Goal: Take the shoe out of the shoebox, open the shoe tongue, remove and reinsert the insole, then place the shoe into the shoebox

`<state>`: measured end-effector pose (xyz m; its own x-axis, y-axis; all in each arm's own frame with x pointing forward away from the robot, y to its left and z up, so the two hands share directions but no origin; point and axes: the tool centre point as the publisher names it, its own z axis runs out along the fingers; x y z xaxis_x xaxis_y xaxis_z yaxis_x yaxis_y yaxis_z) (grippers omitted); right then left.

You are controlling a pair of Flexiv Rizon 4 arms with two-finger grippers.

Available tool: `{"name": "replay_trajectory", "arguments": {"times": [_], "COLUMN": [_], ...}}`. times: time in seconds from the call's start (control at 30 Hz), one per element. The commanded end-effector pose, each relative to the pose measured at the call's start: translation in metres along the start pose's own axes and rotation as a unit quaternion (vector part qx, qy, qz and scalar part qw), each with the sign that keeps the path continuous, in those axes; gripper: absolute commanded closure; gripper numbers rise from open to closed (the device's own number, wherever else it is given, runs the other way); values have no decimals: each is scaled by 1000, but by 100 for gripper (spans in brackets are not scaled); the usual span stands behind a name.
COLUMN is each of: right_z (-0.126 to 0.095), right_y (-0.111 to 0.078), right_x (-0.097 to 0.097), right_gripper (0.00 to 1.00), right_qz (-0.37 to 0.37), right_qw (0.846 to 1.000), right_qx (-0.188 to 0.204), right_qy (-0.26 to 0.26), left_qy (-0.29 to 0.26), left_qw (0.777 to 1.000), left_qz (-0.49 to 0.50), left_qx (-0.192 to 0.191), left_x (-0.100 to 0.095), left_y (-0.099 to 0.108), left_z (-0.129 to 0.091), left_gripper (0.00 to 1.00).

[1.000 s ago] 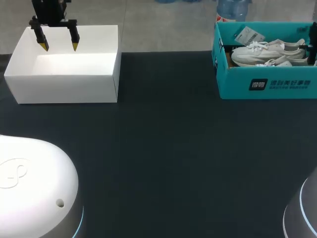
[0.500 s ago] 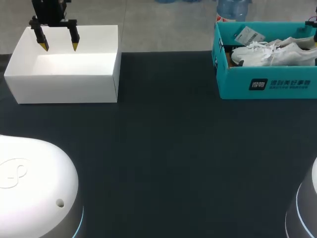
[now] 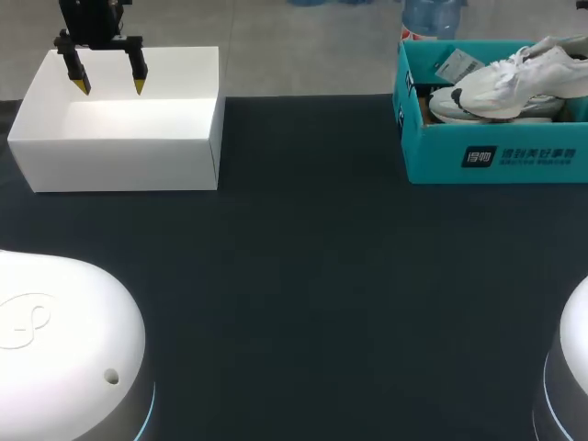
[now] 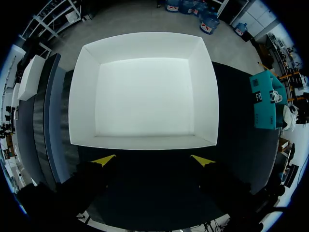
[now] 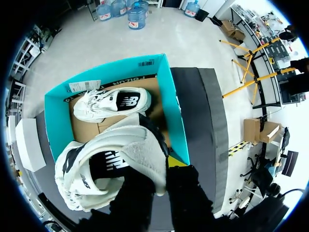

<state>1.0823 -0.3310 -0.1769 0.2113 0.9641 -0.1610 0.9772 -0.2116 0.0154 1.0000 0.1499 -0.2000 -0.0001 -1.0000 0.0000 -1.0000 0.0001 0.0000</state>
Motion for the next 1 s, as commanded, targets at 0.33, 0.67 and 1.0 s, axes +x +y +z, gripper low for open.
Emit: {"name": "replay_trajectory", "arguments": {"times": [0.33,0.67,1.0], "right_z": [-31,-31,-35], "right_y": [-3,-3,-12], "right_x": [11,11,17], "right_gripper": [100,100,100], "right_qz": [-12,-12,-14], "right_qw": [1000,1000,1000], "right_qx": [-15,-15,-21], "right_qy": [5,5,-2], "left_qy": [0,0,0], "left_qw": [1000,1000,1000], "left_qz": [0,0,0], "left_qx": [0,0,0], "left_x": [0,0,0], "left_y": [0,0,0], "left_z": [0,0,0], "left_gripper": [0,0,0]}}
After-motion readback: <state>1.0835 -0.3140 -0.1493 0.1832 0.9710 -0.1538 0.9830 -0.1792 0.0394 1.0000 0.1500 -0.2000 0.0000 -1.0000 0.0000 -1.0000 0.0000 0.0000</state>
